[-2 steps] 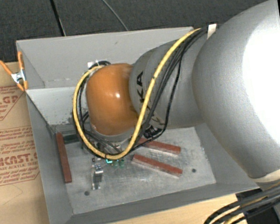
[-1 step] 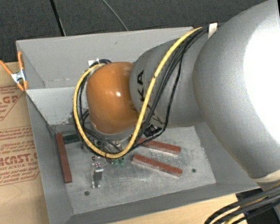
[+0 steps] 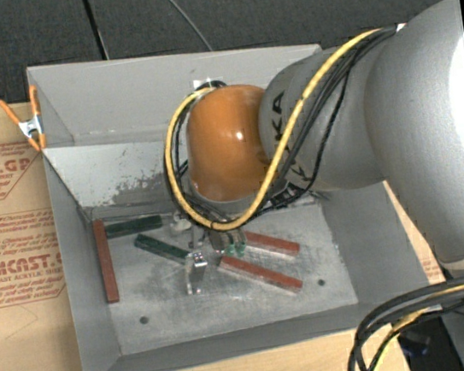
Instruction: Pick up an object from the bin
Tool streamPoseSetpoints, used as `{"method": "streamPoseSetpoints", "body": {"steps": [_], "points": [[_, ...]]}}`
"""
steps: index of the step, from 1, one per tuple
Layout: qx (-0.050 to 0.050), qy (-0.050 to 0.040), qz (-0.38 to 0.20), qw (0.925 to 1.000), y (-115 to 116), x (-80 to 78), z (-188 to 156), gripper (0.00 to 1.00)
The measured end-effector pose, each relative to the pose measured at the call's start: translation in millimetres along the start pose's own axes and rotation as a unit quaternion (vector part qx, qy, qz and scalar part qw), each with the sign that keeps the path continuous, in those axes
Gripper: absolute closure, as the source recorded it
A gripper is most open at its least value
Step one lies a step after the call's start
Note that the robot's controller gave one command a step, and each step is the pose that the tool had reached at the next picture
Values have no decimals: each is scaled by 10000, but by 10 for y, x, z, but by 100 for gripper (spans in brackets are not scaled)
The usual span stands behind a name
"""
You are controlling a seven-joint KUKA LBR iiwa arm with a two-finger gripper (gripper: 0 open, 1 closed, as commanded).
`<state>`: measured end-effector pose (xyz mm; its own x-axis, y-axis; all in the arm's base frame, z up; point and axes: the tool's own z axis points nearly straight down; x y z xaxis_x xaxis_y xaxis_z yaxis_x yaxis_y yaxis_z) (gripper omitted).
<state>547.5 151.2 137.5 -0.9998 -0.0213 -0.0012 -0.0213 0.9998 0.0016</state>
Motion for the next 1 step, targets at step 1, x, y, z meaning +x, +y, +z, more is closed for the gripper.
{"method": "streamPoseSetpoints", "body": {"steps": [1], "points": [[1,3,469,9989,-57,-173,547,100]]}}
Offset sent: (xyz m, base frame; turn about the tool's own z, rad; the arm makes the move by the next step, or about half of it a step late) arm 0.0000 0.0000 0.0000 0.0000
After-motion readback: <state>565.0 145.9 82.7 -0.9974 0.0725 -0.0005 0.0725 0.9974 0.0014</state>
